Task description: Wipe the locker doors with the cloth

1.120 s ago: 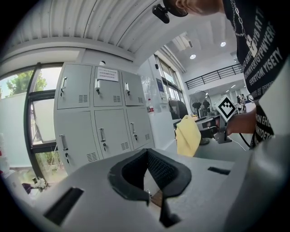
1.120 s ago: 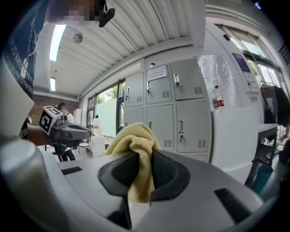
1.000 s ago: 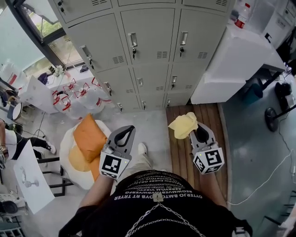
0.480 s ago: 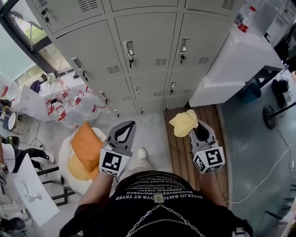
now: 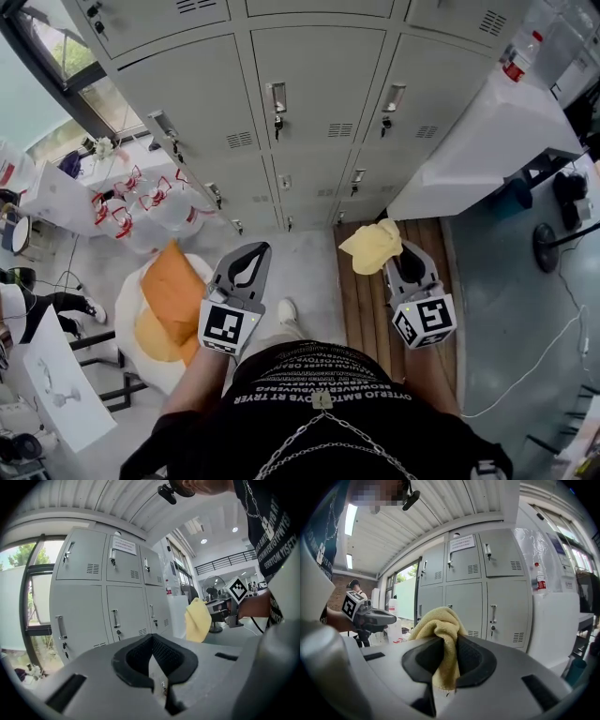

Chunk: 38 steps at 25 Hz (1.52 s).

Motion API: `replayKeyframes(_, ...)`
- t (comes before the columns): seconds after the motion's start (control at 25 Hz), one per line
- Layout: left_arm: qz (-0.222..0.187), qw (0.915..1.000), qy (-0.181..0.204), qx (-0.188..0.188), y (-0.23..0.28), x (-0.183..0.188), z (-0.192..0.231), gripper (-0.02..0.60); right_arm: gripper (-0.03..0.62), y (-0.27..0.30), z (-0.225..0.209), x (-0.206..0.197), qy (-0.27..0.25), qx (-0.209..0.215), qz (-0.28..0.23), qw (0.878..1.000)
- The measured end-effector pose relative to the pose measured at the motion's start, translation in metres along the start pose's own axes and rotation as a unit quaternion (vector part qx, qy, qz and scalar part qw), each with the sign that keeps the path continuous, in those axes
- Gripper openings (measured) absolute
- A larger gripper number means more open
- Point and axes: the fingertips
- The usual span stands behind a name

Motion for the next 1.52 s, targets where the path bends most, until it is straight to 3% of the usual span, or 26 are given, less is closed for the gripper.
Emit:
replayKeyframes(0.28,0.002,0.9999,-0.011,0.004,0.014,-0.006,0.030,0.005,0.060,0.035,0.004,0.012,-0.010,0.014,-0.003,1.000)
replayKeyframes(1.0,-0.024,0.9991,-0.008,-0.034,0.067,-0.005,0.108,0.005,0.060,0.117,0.000,0.044,-0.026,-0.020,-0.004,0.999)
replayKeyframes(1.52,-0.017,0.9990,-0.012,-0.039,0.073,-0.021,0.129,0.005,0.060,0.138,0.006,0.039,-0.014,-0.021,0.001,1.000)
Point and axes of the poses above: the fingertips, and each gripper's own axes: y forward along the fingers, z to its left, x out of its top, and after that the axes turned 7 degrees about x, right-handed
